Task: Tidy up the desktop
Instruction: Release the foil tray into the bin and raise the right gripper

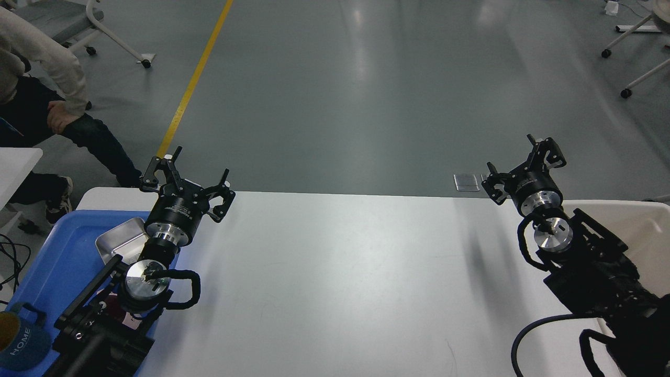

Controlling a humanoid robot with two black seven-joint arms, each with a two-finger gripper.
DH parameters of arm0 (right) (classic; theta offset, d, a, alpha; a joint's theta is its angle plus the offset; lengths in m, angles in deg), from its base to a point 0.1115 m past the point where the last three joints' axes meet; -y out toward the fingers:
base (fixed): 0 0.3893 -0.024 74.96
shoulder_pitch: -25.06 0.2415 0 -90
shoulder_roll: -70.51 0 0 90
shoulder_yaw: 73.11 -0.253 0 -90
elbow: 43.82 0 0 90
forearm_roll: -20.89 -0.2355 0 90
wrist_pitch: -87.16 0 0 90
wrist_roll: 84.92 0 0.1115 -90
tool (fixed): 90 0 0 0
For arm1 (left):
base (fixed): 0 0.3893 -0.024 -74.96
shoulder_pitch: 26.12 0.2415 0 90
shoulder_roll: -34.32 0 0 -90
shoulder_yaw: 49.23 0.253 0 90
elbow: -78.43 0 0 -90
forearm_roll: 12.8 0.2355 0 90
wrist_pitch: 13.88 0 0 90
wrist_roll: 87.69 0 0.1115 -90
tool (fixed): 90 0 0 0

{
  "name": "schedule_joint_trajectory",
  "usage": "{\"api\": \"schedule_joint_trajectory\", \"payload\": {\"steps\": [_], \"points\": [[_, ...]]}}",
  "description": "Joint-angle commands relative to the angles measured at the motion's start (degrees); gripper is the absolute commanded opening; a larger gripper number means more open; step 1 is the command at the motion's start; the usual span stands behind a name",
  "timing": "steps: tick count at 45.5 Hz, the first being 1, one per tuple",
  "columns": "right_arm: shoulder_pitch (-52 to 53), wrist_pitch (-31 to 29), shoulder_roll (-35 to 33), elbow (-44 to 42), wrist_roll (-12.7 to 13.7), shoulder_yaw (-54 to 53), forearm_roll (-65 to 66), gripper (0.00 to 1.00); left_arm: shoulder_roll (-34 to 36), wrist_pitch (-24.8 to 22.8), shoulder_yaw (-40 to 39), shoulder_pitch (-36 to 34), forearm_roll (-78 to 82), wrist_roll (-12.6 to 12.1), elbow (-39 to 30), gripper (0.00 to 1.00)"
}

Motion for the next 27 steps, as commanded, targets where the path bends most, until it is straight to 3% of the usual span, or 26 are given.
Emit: {"api": "schedule_joint_trajectory", "payload": {"steps": [1,9,27], "points": [[-7.25,-0.61,0.95,13.72,-0.08,-4.87,0.13,1.0,0.1,0.08,-1.28,2.26,-0.7,0.29,-1.73,0.96],[-12.97,-0.43,1.13,27.19,-0.26,-8.65,0.3,1.0,0.89,-0.01,-4.01,4.98,-0.79,0.2,-4.81,0.96],[-16.23,-1.31,0.25,31.32,-0.61,-12.87,0.48,1.0,5.37,-2.64,-8.76,9.91,-4.48,0.11,-6.13,0.96]]}}
